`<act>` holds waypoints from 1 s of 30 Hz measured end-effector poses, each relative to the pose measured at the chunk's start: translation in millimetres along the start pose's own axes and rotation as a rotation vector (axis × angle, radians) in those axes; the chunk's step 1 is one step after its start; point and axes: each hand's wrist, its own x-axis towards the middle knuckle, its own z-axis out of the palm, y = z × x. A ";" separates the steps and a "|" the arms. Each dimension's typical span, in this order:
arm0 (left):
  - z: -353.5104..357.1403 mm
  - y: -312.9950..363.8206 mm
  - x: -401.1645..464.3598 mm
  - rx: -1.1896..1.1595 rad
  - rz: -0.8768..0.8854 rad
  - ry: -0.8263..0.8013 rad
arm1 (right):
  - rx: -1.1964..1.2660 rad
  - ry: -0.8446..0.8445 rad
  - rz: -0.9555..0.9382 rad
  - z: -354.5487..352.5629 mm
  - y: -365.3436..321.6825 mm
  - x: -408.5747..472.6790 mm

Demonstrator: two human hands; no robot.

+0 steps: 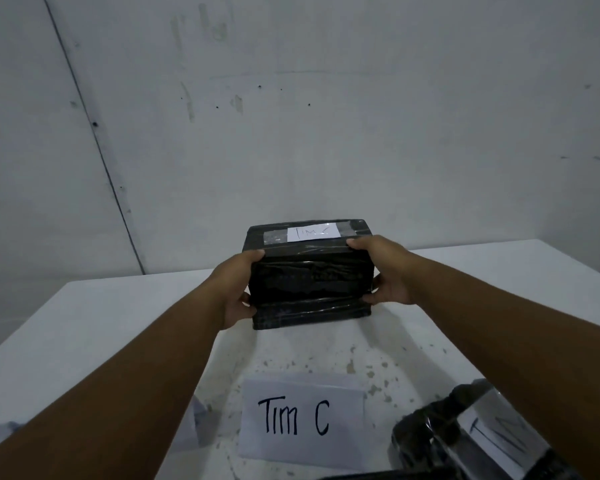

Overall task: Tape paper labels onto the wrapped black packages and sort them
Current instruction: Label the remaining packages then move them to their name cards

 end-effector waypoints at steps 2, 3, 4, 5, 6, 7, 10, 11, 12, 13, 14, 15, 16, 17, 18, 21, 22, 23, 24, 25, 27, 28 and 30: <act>2.1 2.2 8.2 -0.007 0.005 0.014 | -0.012 0.011 -0.004 1.8 -2.8 7.3; 3.2 3.5 11.5 -0.008 0.006 0.018 | -0.014 0.016 -0.004 2.5 -3.8 11.8; 4.1 4.8 14.3 -0.006 0.006 0.021 | -0.014 0.020 -0.004 3.1 -4.6 16.5; 5.0 6.1 16.5 -0.003 0.004 0.022 | -0.013 0.020 -0.003 3.6 -5.5 20.6; 5.3 6.9 18.8 -0.003 0.004 0.023 | -0.013 0.016 -0.003 4.1 -6.1 24.2; 5.2 7.6 21.0 -0.008 0.003 0.021 | -0.011 0.013 -0.003 4.5 -6.5 27.6; 4.9 8.9 27.4 -0.015 0.003 0.018 | -0.011 0.007 -0.001 6.0 -7.7 35.3; 5.1 9.0 29.2 -0.016 0.003 0.017 | -0.013 0.003 -0.002 6.2 -7.5 37.4; 5.3 9.0 31.2 -0.016 0.005 0.019 | -0.014 0.000 -0.003 6.6 -7.7 39.6; 5.6 9.2 32.3 -0.012 0.006 0.022 | -0.016 0.001 -0.002 7.0 -8.1 41.0; 5.8 9.1 33.9 -0.013 0.006 0.027 | -0.018 0.000 -0.004 7.2 -8.6 42.0; 6.2 8.8 35.1 -0.014 0.007 0.031 | -0.022 -0.001 -0.007 7.3 -9.1 42.3; 5.9 8.0 36.6 -0.016 0.011 0.031 | -0.028 -0.003 -0.011 7.1 -9.5 42.1; 6.6 6.7 36.9 -0.015 0.014 0.027 | -0.038 -0.009 -0.016 7.3 -9.9 40.1; 7.2 5.8 36.4 -0.013 0.018 0.028 | -0.048 -0.021 -0.023 7.6 -9.8 38.7; 11.1 5.2 30.2 -0.020 0.014 0.070 | -0.067 -0.049 -0.025 8.6 -9.5 28.0; 11.0 4.0 28.0 -0.007 0.008 0.091 | -0.065 -0.049 -0.019 8.0 -7.7 24.3; 10.8 3.2 24.9 0.012 0.003 0.102 | -0.076 -0.047 -0.015 7.4 -7.0 19.0; 10.2 2.3 21.0 0.028 -0.002 0.108 | -0.089 -0.040 -0.016 5.9 -5.2 13.5; 9.2 2.5 16.8 0.032 0.005 0.117 | -0.098 -0.024 -0.020 3.2 -4.0 8.7; 7.3 4.0 3.3 0.049 0.040 0.119 | -0.106 0.001 -0.040 -2.9 -1.6 -1.5; 7.0 5.8 -2.5 0.058 0.056 0.111 | -0.104 0.004 -0.052 -6.3 -1.5 -5.5; 11.0 10.3 -18.8 0.086 0.075 0.083 | -0.117 0.014 -0.080 -12.2 -2.1 -17.8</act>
